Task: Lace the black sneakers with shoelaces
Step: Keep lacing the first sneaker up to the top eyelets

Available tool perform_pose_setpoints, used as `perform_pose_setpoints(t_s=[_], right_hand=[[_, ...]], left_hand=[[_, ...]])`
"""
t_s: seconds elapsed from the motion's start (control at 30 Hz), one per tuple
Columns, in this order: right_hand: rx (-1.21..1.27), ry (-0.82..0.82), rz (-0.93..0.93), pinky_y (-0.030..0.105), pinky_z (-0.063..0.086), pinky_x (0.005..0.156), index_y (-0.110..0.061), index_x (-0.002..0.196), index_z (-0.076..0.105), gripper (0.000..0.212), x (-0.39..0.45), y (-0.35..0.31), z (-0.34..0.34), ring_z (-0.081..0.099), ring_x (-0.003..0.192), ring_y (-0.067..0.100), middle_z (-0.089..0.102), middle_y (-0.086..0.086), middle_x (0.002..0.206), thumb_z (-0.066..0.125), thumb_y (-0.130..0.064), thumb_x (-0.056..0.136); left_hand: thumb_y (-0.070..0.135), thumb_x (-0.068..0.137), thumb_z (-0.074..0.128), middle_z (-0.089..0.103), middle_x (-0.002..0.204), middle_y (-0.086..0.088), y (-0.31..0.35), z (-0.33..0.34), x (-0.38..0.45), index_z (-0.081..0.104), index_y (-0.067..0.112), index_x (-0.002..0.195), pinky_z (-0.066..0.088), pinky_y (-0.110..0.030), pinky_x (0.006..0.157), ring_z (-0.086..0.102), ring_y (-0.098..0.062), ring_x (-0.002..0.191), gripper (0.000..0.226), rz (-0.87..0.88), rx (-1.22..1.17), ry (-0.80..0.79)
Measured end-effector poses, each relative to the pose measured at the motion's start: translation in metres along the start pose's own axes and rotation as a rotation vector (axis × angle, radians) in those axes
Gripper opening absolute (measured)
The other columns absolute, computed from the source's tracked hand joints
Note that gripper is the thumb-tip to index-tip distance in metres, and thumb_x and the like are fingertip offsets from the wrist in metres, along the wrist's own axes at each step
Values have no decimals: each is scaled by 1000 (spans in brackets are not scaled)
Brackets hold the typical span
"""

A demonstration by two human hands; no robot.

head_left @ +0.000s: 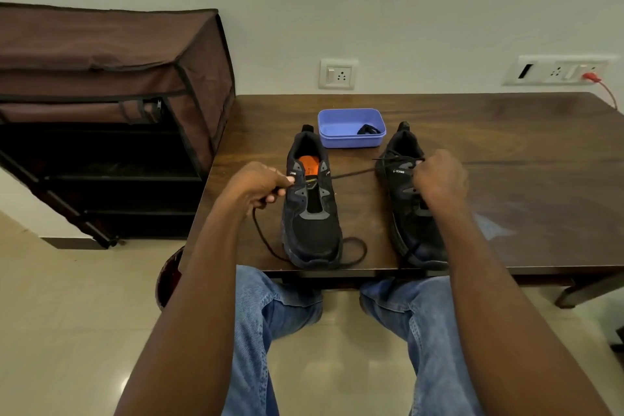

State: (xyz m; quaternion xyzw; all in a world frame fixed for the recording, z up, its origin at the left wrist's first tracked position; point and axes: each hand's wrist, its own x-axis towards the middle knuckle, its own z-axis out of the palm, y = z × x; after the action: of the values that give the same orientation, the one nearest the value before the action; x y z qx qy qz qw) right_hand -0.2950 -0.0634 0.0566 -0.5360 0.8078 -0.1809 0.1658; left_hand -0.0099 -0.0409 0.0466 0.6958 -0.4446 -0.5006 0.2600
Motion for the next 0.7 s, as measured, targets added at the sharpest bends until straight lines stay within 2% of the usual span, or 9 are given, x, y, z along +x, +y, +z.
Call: perform_pose_setpoints(t_s=[0.07, 0.13, 0.2, 0.27, 0.33, 0.47, 0.57, 0.63, 0.7], right_hand=[[-239, 35, -166, 44, 40, 103, -12, 120, 63, 30, -14, -9, 6, 50, 123, 35, 61, 14, 125, 57, -18, 91], [-52, -175, -408, 41, 35, 109, -14, 134, 54, 46, -34, -30, 9, 43, 132, 28, 53, 5, 140, 64, -14, 89], [257, -561, -491, 29, 43, 96, -10, 130, 56, 42, -54, -50, 11, 55, 117, 17, 59, -2, 126, 70, -14, 91], [362, -681, -509, 20, 47, 73, -7, 107, 67, 14, -57, -54, 14, 65, 81, 9, 70, 4, 95, 65, -16, 96], [395, -582, -417, 23, 45, 64, -11, 92, 70, 17, -48, -45, 10, 58, 65, 8, 67, 2, 77, 58, -20, 100], [11, 83, -72, 42, 47, 89, -6, 100, 68, 22, -16, -7, -4, 64, 96, 33, 70, 15, 101, 51, -21, 100], [-190, 226, -48, 44, 37, 103, -5, 117, 63, 29, -13, 4, -6, 50, 121, 38, 62, 20, 124, 58, -21, 94], [17, -38, -220, 44, 38, 107, -10, 136, 52, 49, -23, -12, 0, 44, 131, 33, 53, 14, 140, 66, -21, 90], [279, -448, -363, 35, 45, 99, -14, 138, 52, 54, -41, -35, 11, 54, 124, 22, 58, 6, 136, 73, -20, 88]], left_hand=[[18, 95, 65, 55, 59, 3, 2, 8, -2, 65, 11, 89, 26, -17, 35, 38, -5, 41, 10, -8, 47, 26], [18, 94, 66, 59, 61, 2, 9, 20, -7, 66, 9, 93, 27, -16, 34, 40, -4, 40, 9, 43, -86, -58], [18, 94, 67, 61, 63, 1, 15, 31, -13, 66, 8, 92, 27, -15, 33, 41, -4, 42, 10, 108, -183, -138], [15, 94, 65, 61, 64, 0, 16, 36, -15, 64, 7, 90, 26, -14, 33, 40, -5, 43, 9, 140, -243, -168], [13, 94, 64, 61, 64, -1, 13, 30, -14, 64, 7, 91, 26, -14, 32, 40, -5, 44, 7, 126, -294, -174], [11, 94, 65, 61, 65, -1, 4, 11, -9, 65, 6, 97, 27, -15, 31, 41, -4, 43, 6, 66, -262, -118], [10, 93, 65, 62, 66, -1, 3, 14, -5, 67, 8, 93, 27, -15, 32, 43, -3, 42, 3, 38, -182, -60], [10, 92, 67, 63, 67, -2, 10, 26, -7, 66, 7, 91, 29, -15, 32, 44, -4, 42, 3, 57, -195, -97], [8, 93, 65, 64, 66, -3, 19, 41, -12, 65, 5, 89, 29, -15, 33, 45, -5, 43, 6, 97, -235, -162]])
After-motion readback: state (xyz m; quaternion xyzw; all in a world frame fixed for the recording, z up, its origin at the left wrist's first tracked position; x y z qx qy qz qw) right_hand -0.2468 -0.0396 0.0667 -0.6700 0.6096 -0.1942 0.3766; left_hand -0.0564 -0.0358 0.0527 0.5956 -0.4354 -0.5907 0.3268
